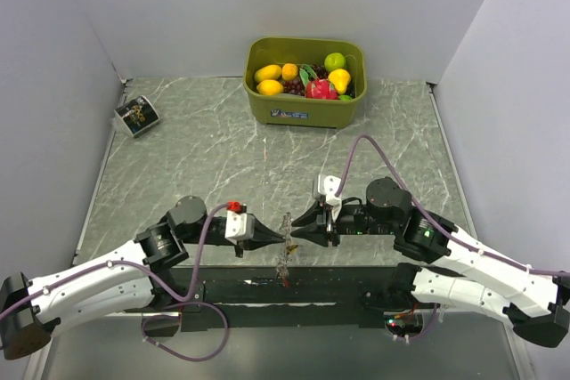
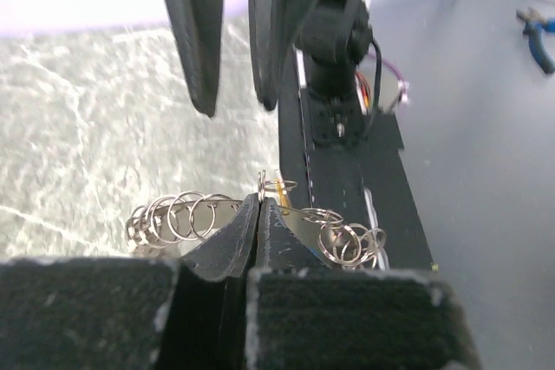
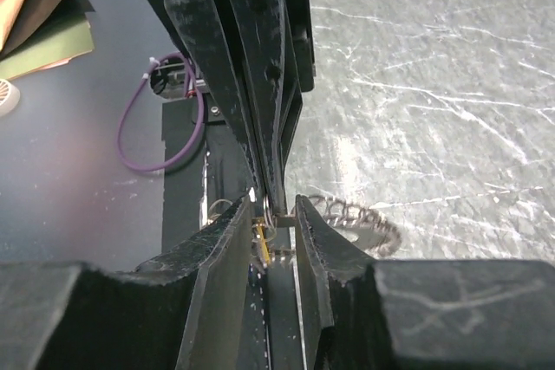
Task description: Put the keys on the keyring
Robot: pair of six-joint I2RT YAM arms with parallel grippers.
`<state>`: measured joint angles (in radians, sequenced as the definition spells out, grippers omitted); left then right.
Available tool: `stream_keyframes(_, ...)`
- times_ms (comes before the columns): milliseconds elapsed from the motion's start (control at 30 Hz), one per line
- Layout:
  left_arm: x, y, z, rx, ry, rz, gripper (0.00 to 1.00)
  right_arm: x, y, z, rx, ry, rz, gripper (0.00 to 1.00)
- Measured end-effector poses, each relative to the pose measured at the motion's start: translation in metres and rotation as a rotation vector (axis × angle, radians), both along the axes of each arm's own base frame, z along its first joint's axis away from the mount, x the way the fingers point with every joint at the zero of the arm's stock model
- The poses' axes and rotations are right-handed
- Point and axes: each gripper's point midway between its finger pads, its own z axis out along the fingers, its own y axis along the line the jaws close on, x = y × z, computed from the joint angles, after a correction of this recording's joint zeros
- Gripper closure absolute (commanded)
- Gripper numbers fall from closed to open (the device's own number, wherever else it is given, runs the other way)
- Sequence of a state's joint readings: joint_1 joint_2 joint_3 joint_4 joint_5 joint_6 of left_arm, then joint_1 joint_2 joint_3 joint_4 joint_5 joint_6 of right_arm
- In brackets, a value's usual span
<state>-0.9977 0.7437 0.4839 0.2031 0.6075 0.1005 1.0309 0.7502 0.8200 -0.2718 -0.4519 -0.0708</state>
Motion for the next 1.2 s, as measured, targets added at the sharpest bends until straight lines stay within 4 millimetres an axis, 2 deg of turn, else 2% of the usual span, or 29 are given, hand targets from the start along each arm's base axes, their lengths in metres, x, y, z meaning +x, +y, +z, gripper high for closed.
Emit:
stream_keyframes(200, 0.0, 0.005, 0.016, -0.119, -0.017, 0.03, 0.99, -0.003, 0.0, -0.01, -0.018, 0.016, 0.013, 0.68)
stream_keyframes(500, 0.001, 0.008, 0.037, -0.204, -0.049, 0.048, 0.99, -0.007, 0.002, -0.016, -0.031, 0.029, 0.043, 0.69)
stream_keyframes(700, 0.0, 0.008, 0.043, -0.227, -0.053, 0.045, 0.99, -0.006, 0.006, -0.028, -0.061, 0.047, 0.05, 0.94)
stream_keyframes(800, 0.0, 0.008, 0.044, -0.231, -0.043, 0.044, 0.99, -0.006, 0.006, -0.029, -0.062, 0.047, 0.053, 1.0)
stream_keyframes(1133, -0.005, 0.014, 0.046, -0.268, -0.043, 0.041, 0.99, -0.006, 0.008, -0.029, -0.051, 0.043, 0.058, 1.0)
stream_keyframes(1200, -0.006, 0.015, 0.046, -0.271, -0.044, 0.04, 0.99, -0.006, 0.008, -0.029, -0.049, 0.043, 0.06, 0.96)
